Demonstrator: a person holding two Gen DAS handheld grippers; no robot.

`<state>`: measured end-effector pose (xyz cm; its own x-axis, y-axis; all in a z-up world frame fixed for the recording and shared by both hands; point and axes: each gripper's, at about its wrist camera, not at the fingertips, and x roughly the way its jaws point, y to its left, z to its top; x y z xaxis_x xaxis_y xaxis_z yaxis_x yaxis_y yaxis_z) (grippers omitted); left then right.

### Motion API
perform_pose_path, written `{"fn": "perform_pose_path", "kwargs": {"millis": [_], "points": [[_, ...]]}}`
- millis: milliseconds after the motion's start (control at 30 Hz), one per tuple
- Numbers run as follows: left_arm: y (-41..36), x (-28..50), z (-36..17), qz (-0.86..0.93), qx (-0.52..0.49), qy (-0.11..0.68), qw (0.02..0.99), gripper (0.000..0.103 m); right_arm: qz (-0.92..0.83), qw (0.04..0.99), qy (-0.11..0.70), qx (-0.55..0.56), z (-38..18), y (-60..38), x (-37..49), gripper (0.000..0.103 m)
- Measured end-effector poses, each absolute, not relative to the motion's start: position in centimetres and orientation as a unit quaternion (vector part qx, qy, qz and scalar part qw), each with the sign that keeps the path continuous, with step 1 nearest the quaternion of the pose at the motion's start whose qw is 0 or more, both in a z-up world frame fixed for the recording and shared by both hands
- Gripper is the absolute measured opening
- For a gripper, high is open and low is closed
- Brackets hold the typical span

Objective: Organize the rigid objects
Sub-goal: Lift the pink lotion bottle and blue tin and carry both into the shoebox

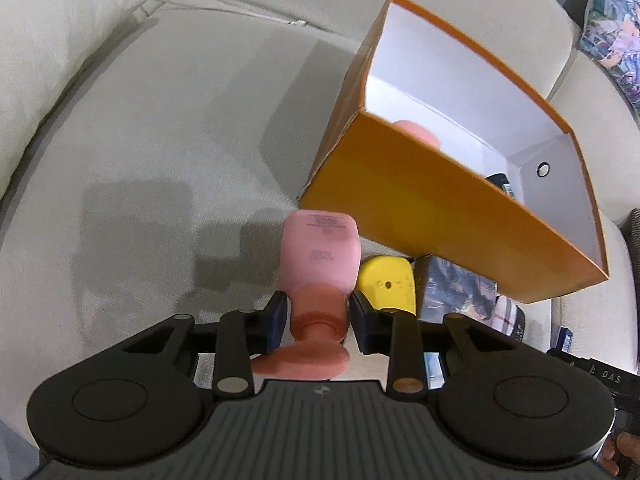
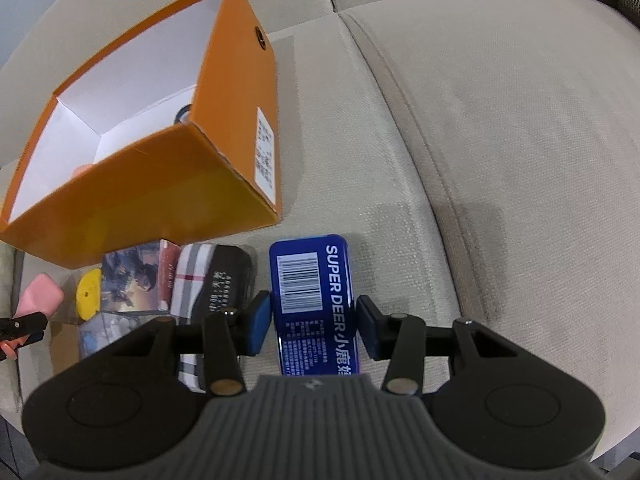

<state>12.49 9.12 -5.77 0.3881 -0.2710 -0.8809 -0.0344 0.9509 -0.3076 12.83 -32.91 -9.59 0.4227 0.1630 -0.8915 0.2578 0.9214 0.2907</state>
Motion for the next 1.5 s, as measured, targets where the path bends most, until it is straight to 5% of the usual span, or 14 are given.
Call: {"fn": "perform_pose_path", "kwargs": {"millis": [433, 633, 833, 1033, 1500], "points": [[9.2, 11.2, -3.8, -0.089, -0.149, 0.537, 0.826, 0.036, -0.016, 0.821, 0.531, 0.210, -9.1, -32.8, 12.3, 0.048], [9.1, 12.4, -7.0, -0.070, -0.145, 0.582, 0.797, 0.036, -0.015, 0.817, 0.542, 0.198, -9.7, -32.2, 12.6, 0.048], [9.2, 14.5, -8.0, -0.044, -0.148, 0.579, 0.800, 0.055, -0.009, 0.817, 0.542, 0.196, -9.6, -31.9, 12.9, 0.048], [8.5, 15.6, -10.9, -0.027, -0.149, 0.607, 0.780, 0.053, -0.013, 0.815, 0.547, 0.193, -9.9, -32.3, 12.9, 0.048], [8.8, 12.1, -6.5, -0.037, -0.148, 0.566, 0.810, 0.049, -0.006, 0.822, 0.525, 0.220, -8.4, -33.1, 11.7, 0.048]]}}
